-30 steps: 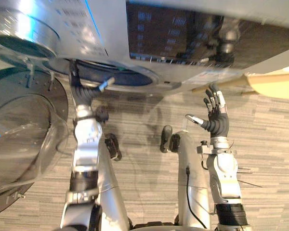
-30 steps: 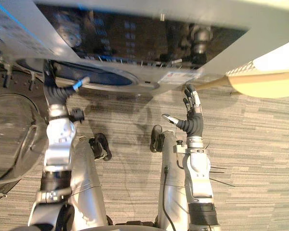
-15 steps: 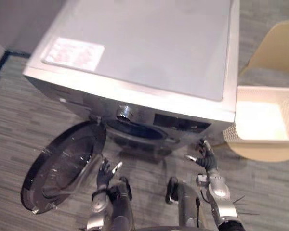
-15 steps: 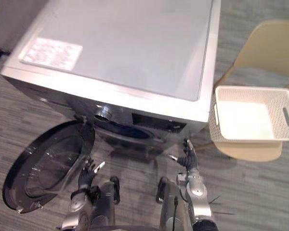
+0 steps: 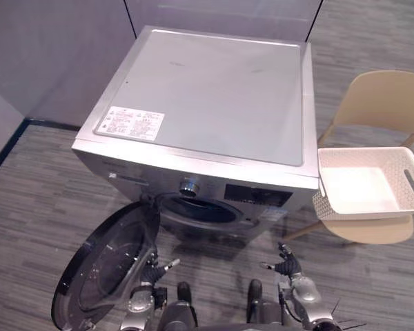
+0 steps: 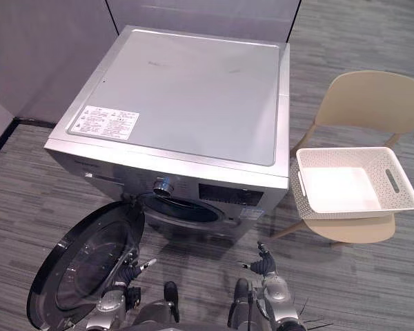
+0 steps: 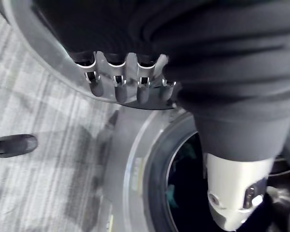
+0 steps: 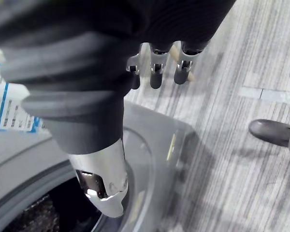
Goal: Pick up the laundry basket with both hands and put the clothes into the washing machine.
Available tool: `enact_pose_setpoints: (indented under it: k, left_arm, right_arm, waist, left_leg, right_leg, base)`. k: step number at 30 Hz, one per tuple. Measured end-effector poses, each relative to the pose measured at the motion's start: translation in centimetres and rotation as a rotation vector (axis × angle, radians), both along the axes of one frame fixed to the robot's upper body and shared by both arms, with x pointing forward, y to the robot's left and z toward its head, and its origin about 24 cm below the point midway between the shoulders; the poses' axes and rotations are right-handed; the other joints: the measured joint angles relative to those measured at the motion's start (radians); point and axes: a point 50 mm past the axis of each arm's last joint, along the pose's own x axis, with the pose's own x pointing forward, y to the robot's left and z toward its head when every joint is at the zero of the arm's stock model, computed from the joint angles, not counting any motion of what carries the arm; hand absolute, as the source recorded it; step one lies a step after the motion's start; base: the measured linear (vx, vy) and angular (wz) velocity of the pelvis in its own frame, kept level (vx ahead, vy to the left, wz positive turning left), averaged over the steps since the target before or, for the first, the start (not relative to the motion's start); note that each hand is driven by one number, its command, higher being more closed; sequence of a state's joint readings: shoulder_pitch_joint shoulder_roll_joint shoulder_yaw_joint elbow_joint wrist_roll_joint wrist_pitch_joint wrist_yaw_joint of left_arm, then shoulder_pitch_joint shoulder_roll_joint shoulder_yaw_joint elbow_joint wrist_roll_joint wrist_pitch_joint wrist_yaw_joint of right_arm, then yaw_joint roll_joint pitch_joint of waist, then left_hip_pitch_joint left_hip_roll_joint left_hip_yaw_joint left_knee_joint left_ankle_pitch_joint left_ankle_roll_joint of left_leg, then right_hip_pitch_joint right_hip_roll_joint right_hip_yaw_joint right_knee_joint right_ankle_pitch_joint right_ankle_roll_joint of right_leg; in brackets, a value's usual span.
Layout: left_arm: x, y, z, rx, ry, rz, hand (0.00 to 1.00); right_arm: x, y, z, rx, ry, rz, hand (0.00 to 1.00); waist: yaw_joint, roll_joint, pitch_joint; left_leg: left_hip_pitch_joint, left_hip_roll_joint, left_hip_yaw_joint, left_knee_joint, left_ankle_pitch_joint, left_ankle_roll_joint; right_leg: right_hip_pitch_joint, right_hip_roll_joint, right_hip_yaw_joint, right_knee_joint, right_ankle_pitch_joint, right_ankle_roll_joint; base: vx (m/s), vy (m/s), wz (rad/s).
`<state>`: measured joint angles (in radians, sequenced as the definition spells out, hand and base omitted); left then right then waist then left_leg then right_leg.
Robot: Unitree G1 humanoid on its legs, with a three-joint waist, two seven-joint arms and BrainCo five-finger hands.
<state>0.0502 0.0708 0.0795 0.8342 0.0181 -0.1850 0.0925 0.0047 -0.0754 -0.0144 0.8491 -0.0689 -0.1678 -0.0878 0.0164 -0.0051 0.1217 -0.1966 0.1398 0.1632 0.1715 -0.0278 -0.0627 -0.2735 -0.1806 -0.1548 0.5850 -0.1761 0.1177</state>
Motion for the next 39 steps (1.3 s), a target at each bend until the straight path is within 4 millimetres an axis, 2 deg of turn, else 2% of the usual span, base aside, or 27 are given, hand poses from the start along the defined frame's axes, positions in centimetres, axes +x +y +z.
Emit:
enact_pose_setpoints:
  k: [1, 2, 4, 5, 6, 8, 10, 11, 12, 13, 14, 15, 16, 17, 18, 20, 22, 23, 25, 28, 31, 32, 33, 35, 36, 38, 39]
  left_arm:
    - [-0.2, 0.1, 0.0, 0.003, 0.003, 0.002, 0.00]
    - [-0.7, 0.3, 0.0, 0.010, 0.005, 0.013, 0.00]
    - [-0.9, -0.4, 0.1, -0.001, -0.011, 0.026, 0.00]
    - [-0.8, -1.4, 0.0, -0.025, -0.010, 0.025, 0.00]
    - [-0.3, -2.8, 0.2, -0.054, -0.030, -0.001, 0.00]
    - [-0.8, -3.8, 0.0, -0.079, -0.016, -0.005, 0.00]
    - [-1.4, -3.7, -0.2, -0.071, -0.004, 0.003, 0.00]
    - [-0.9, -3.5, 0.2, -0.058, -0.026, -0.010, 0.00]
    - [-0.7, -3.5, 0.3, -0.053, -0.037, -0.017, 0.00]
    - [-0.6, -3.2, 0.6, -0.040, -0.052, -0.025, 0.00]
    - [-0.7, -3.1, 0.7, -0.029, -0.053, -0.033, 0.00]
    - [-0.6, -3.2, 0.7, -0.030, -0.057, -0.034, 0.00]
    - [0.2, -3.4, 1.5, -0.028, -0.102, -0.046, 0.00]
    - [1.4, -3.2, 2.5, -0.013, -0.157, -0.063, 0.00]
    - [2.1, -3.1, 3.2, 0.001, -0.198, -0.079, 0.00]
    - [4.2, -2.3, 5.6, 0.059, -0.313, -0.119, 0.00]
    - [5.9, -2.3, 7.5, 0.084, -0.404, -0.127, 0.00]
    - [7.2, -2.2, 9.0, 0.124, -0.471, -0.144, 0.00]
    - [8.2, -1.7, 10.6, 0.168, -0.537, -0.137, 0.00]
    - [10.1, 1.2, 13.7, 0.297, -0.647, -0.057, 0.00]
    - [11.3, 5.5, 17.1, 0.442, -0.741, 0.099, 0.00]
    - [11.3, 7.6, 18.4, 0.497, -0.766, 0.174, 0.00]
    - [11.3, 8.4, 18.8, 0.519, -0.771, 0.201, 0.00]
    - [11.0, 12.3, 20.2, 0.620, -0.754, 0.302, 0.00]
    - [10.9, 13.2, 20.4, 0.639, -0.740, 0.322, 0.00]
    - [10.3, 17.3, 21.0, 0.692, -0.647, 0.416, 0.00]
    - [10.1, 18.1, 20.9, 0.702, -0.623, 0.431, 0.00]
  right_arm:
    - [-0.3, 0.2, -0.2, 0.006, 0.013, 0.001, 0.00]
    - [-0.4, 0.5, -0.3, 0.014, 0.018, 0.004, 0.00]
    - [0.5, -0.2, 0.2, -0.004, -0.016, -0.009, 0.00]
    - [1.3, -0.8, 0.7, -0.022, -0.041, -0.022, 0.00]
    - [1.6, -2.1, 0.9, -0.052, -0.046, -0.047, 0.00]
    - [1.0, -2.7, 0.5, -0.073, -0.005, -0.069, 0.00]
    - [0.1, -2.9, 0.1, -0.075, 0.014, -0.080, 0.00]
    - [-0.6, -3.0, -0.1, -0.067, 0.023, -0.104, 0.00]
    - [-0.8, -2.9, -0.2, -0.062, 0.029, -0.112, 0.00]
    - [-1.1, -3.2, -0.3, -0.067, 0.036, -0.121, 0.00]
    - [-1.8, -3.8, -0.4, -0.081, 0.049, -0.124, 0.00]
    - [-2.0, -4.1, -0.4, -0.089, 0.052, -0.125, 0.00]
    - [-3.0, -4.8, -0.6, -0.105, 0.074, -0.134, 0.00]
    - [-3.5, -4.7, -0.9, -0.096, 0.088, -0.152, 0.00]
    - [-3.7, -4.4, -1.0, -0.086, 0.094, -0.154, 0.00]
    - [-3.8, -3.5, -1.2, -0.060, 0.097, -0.154, 0.00]
    - [-3.8, -3.5, -1.2, -0.061, 0.095, -0.153, 0.00]
    - [-3.5, -3.4, -1.1, -0.065, 0.088, -0.142, 0.00]
    - [-3.3, -3.4, -1.0, -0.067, 0.079, -0.133, 0.00]
    - [-2.8, -3.4, -0.6, -0.067, 0.053, -0.123, 0.00]
    - [-2.8, -3.4, -0.6, -0.061, 0.054, -0.109, 0.00]
    - [-2.7, -3.6, -0.5, -0.074, 0.053, -0.101, 0.00]
    - [-2.7, -3.8, -0.5, -0.078, 0.052, -0.098, 0.00]
    - [-2.6, -4.2, -0.3, -0.086, 0.050, -0.084, 0.00]
    - [-2.5, -4.2, -0.3, -0.087, 0.048, -0.083, 0.00]
    - [-1.9, -4.2, 0.0, -0.086, 0.032, -0.077, 0.00]
    - [-1.7, -4.2, 0.0, -0.087, 0.027, -0.076, 0.00]
  waist:
    - [0.001, -0.013, 0.002]
    - [0.015, -0.034, 0.009]
    - [0.065, -0.015, 0.001]
    - [0.080, 0.020, 0.018]
    - [0.077, 0.077, 0.049]
    - [0.081, 0.104, 0.054]
    - [0.076, 0.100, 0.057]
    - [0.067, 0.062, 0.070]
    - [0.064, 0.049, 0.072]
    - [0.053, 0.030, 0.071]
    - [0.048, 0.029, 0.068]
    - [0.049, 0.044, 0.059]
    - [0.044, 0.087, 0.036]
    - [0.037, 0.079, 0.029]
    - [0.031, 0.067, 0.025]
    - [0.016, 0.033, 0.014]
    - [-0.002, 0.029, 0.012]
    - [-0.002, 0.027, 0.011]
    - [-0.003, 0.026, 0.010]
    - [-0.005, 0.020, 0.007]
    - [-0.007, 0.004, -0.003]
    - [-0.007, -0.001, -0.003]
    - [-0.007, -0.002, -0.003]
    - [-0.006, -0.009, 0.000]
    - [-0.006, -0.012, 0.003]
    - [-0.001, -0.038, 0.018]
    - [-0.001, -0.045, 0.022]
  left_leg:
    - [-0.001, -0.007, -0.013, 0.017, 0.000, 0.000]
    - [-0.017, -0.017, -0.024, 0.060, -0.001, -0.001]
    - [-0.073, 0.003, -0.025, 0.061, 0.009, -0.015]
    - [-0.104, 0.019, -0.035, 0.046, 0.038, -0.017]
    - [-0.118, 0.036, -0.066, 0.013, 0.072, -0.033]
    - [-0.106, 0.042, -0.075, -0.079, 0.127, -0.043]
    - [-0.072, 0.034, -0.074, -0.150, 0.106, -0.066]
    - [-0.079, 0.016, -0.060, -0.134, 0.068, -0.092]
    - [-0.088, 0.007, -0.053, -0.090, 0.072, -0.084]
    - [-0.102, -0.027, -0.048, 0.055, 0.056, -0.062]
    - [-0.096, -0.030, -0.053, 0.187, 0.021, -0.032]
    - [-0.074, -0.019, -0.052, 0.204, -0.024, -0.025]
    - [-0.032, -0.008, -0.070, 0.128, -0.093, -0.008]
    - [-0.018, -0.027, -0.063, 0.074, -0.083, -0.004]
    - [-0.007, -0.041, -0.065, 0.044, -0.070, 0.005]
    - [0.026, -0.088, -0.077, -0.038, -0.024, 0.020]
    - [0.041, -0.111, -0.092, -0.081, 0.006, 0.032]
    - [0.065, -0.123, -0.094, -0.117, 0.023, 0.037]
    - [0.088, -0.127, -0.092, -0.149, 0.035, 0.037]
    - [0.107, -0.126, -0.092, -0.180, 0.050, 0.036]
    - [0.110, -0.119, -0.089, -0.202, 0.056, 0.028]
    - [0.111, -0.116, -0.084, -0.206, 0.056, 0.028]
    - [0.113, -0.116, -0.082, -0.207, 0.056, 0.028]
    - [0.112, -0.113, -0.078, -0.210, 0.056, 0.028]
    - [0.110, -0.112, -0.077, -0.210, 0.056, 0.028]
    - [0.079, -0.103, -0.068, -0.205, 0.056, 0.028]
    - [0.068, -0.101, -0.065, -0.202, 0.056, 0.028]
  right_leg:
    - [0.013, -0.013, 0.013, 0.047, -0.019, 0.007]
    - [0.039, -0.011, 0.031, 0.030, -0.057, 0.017]
    - [0.089, 0.045, 0.017, -0.181, -0.080, -0.002]
    - [0.114, 0.071, 0.004, -0.285, -0.059, -0.034]
    - [0.145, 0.105, -0.024, -0.388, 0.012, -0.046]
    - [0.145, 0.126, -0.037, -0.446, 0.064, -0.050]
    - [0.147, 0.114, -0.049, -0.450, 0.080, -0.067]
    - [0.143, 0.080, -0.065, -0.466, 0.088, -0.083]
    - [0.144, 0.059, -0.067, -0.464, 0.090, -0.085]
    - [0.140, 0.012, -0.074, -0.464, 0.105, -0.071]
    - [0.140, -0.002, -0.073, -0.467, 0.116, -0.053]
    - [0.140, 0.004, -0.073, -0.468, 0.120, -0.047]
    - [0.144, 0.024, -0.077, -0.481, 0.130, -0.027]
    - [0.155, 0.016, -0.087, -0.506, 0.145, -0.010]
    - [0.166, 0.009, -0.092, -0.528, 0.165, -0.012]
    - [0.186, -0.023, -0.107, -0.570, 0.194, 0.011]
    - [0.204, -0.040, -0.129, -0.589, 0.207, 0.022]
    - [0.220, -0.047, -0.135, -0.607, 0.215, 0.024]
    - [0.233, -0.049, -0.136, -0.618, 0.219, 0.027]
    - [0.237, -0.041, -0.135, -0.626, 0.222, 0.027]
    - [0.238, -0.024, -0.130, -0.656, 0.236, 0.020]
    - [0.237, -0.021, -0.125, -0.661, 0.237, 0.019]
    - [0.236, -0.020, -0.123, -0.661, 0.237, 0.019]
    - [0.233, -0.016, -0.120, -0.666, 0.239, 0.016]
    - [0.233, -0.015, -0.119, -0.670, 0.242, 0.013]
    - [0.200, -0.004, -0.108, -0.678, 0.257, 0.001]
    - [0.190, -0.002, -0.103, -0.678, 0.261, 0.000]
  base:
    - [-0.14, -0.100, 0.74]
    - [-0.20, -0.126, 0.38]
    - [-0.26, -0.108, -0.05]
    - [-0.30, -0.058, 0.02]
    - [-0.36, -0.042, 0.21]
    - [-0.36, -0.031, 0.15]
    - [-0.18, 0.003, 0.20]
    - [-0.12, 0.042, 0.33]
    - [-0.14, 0.065, 0.29]
    - [-0.08, 0.070, 0.03]
    - [-0.07, 0.093, -0.07]
    - [-0.07, 0.165, -0.08]
    - [-0.04, 0.210, 0.06]
    - [-0.04, 0.190, 0.19]
    - [-0.01, 0.146, 0.28]
    - [0.02, 0.125, 0.35]
    - [0.02, 0.095, 0.36]
    - [0.01, 0.054, 0.14]
    - [0.01, 0.017, 0.00]
    - [0.02, -0.024, -0.09]
    - [0.04, -0.037, -0.12]
    - [0.04, -0.029, -0.10]
    - [0.05, -0.026, -0.10]
    - [0.04, -0.017, -0.07]
    - [0.02, -0.020, -0.07]
    - [-0.03, -0.022, -0.15]
    - [-0.05, -0.012, -0.23]
